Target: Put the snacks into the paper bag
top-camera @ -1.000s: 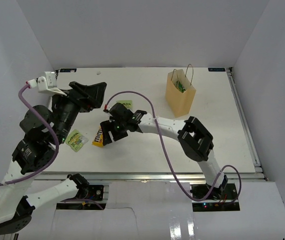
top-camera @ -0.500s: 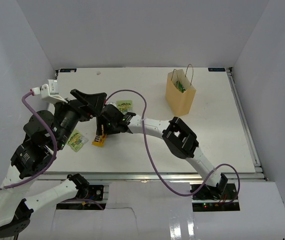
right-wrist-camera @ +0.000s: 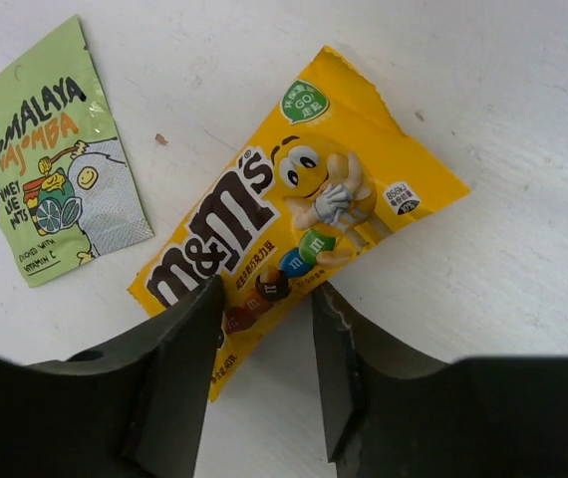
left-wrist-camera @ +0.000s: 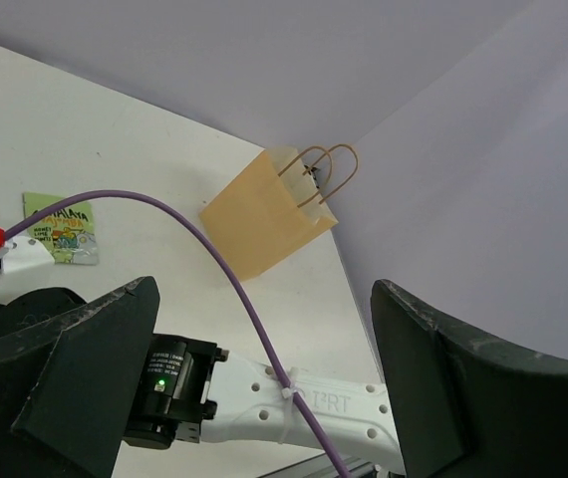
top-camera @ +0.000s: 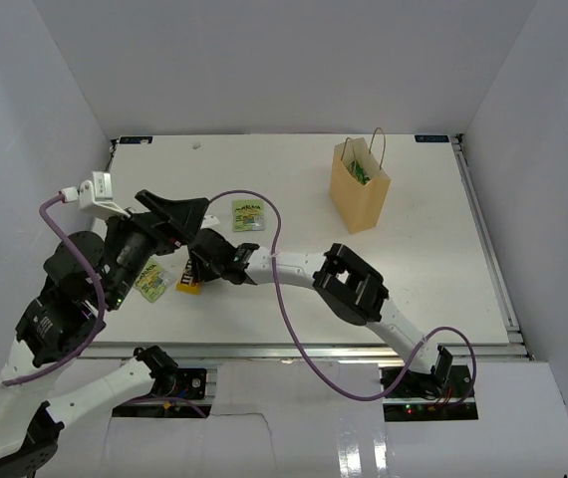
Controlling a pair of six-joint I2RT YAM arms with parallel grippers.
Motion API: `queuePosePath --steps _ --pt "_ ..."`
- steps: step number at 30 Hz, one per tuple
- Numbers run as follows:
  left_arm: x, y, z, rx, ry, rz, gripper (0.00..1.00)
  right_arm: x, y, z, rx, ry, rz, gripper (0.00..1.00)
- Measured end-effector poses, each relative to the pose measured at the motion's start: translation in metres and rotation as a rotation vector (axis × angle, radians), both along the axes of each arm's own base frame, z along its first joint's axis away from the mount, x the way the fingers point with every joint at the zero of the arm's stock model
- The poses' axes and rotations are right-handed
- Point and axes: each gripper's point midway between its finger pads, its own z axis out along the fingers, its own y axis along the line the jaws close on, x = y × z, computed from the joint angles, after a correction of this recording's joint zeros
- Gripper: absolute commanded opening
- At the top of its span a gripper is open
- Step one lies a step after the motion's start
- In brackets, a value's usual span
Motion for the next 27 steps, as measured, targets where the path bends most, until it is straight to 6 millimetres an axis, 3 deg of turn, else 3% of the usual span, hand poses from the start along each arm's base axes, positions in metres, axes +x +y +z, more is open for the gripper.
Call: queuePosePath --steps 7,11,14,20,23,27 --pt "-0.006 0.004 -0.015 -0.008 0.026 -0.001 0.98 0.005 0.001 -0.001 0.014 -0.072 0.053 0.15" --pt "-0.007 0.004 -0.038 0.006 0.071 -0.002 0.98 0.005 -0.011 0.0 -0.007 -0.104 0.114 0.08" --pt "-0.01 0.005 -0.062 0.011 0.112 -0.004 0.98 0.005 -0.03 0.001 -0.023 -0.105 0.178 0.08" --pt "-0.02 0.007 -0.1 -0.018 0.176 -0.014 0.98 0.0 -0.089 0.011 -0.018 -0.054 0.393 0.08" --pt "-0.024 0.009 -0.109 -0.037 0.189 -0.02 0.98 -0.005 -0.122 0.038 0.015 -0.063 0.537 0.08" --pt "-0.027 0.01 -0.119 -0.052 0.2 -0.023 0.98 0.002 -0.16 0.104 0.088 -0.187 0.684 0.08"
